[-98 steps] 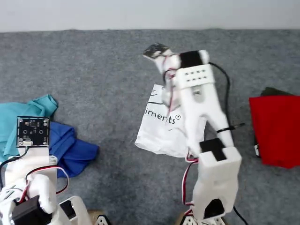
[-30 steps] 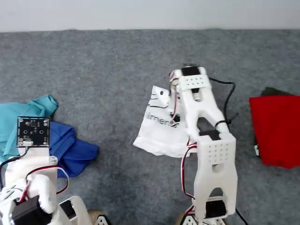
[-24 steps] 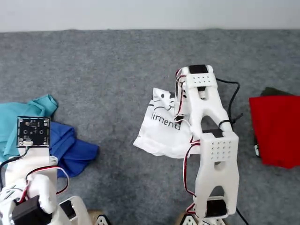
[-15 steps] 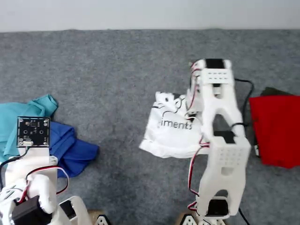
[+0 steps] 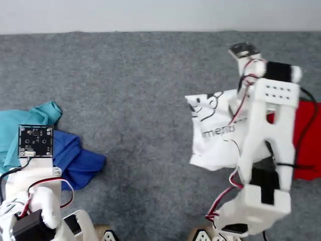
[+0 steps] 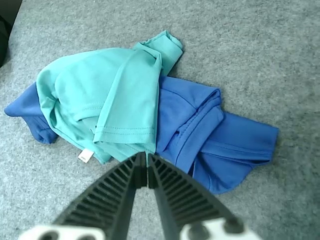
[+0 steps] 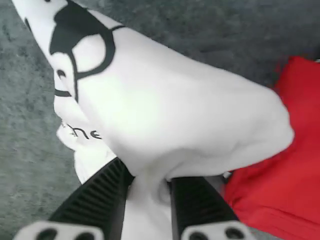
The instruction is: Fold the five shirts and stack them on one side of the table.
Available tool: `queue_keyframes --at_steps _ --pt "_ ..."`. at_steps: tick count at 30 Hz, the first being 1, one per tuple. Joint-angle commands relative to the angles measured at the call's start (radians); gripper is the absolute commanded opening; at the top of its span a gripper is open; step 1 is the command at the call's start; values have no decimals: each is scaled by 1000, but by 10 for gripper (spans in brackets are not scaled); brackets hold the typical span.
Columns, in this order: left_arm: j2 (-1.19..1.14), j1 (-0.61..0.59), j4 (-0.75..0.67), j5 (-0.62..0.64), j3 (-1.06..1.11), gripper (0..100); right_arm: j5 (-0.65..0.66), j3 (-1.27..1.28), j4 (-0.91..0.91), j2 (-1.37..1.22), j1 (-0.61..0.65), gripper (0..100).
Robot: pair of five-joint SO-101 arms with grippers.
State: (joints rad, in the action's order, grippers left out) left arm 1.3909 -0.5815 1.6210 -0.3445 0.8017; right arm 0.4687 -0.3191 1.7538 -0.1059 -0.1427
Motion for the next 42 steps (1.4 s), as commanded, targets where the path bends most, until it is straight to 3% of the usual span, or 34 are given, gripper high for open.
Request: queue_keyframes --at_steps 1,17,29,42 --pt "9 -5 -3 3 -2 15 63 -5 44 122 -62 9" --pt "3 -5 -5 2 -2 15 334 -9 15 255 -389 9" --pt "8 -5 -3 -64 -1 15 354 -5 -236 243 -524 9" --pt "8 -5 0 -64 -1 15 354 -8 -426 -50 -572 9"
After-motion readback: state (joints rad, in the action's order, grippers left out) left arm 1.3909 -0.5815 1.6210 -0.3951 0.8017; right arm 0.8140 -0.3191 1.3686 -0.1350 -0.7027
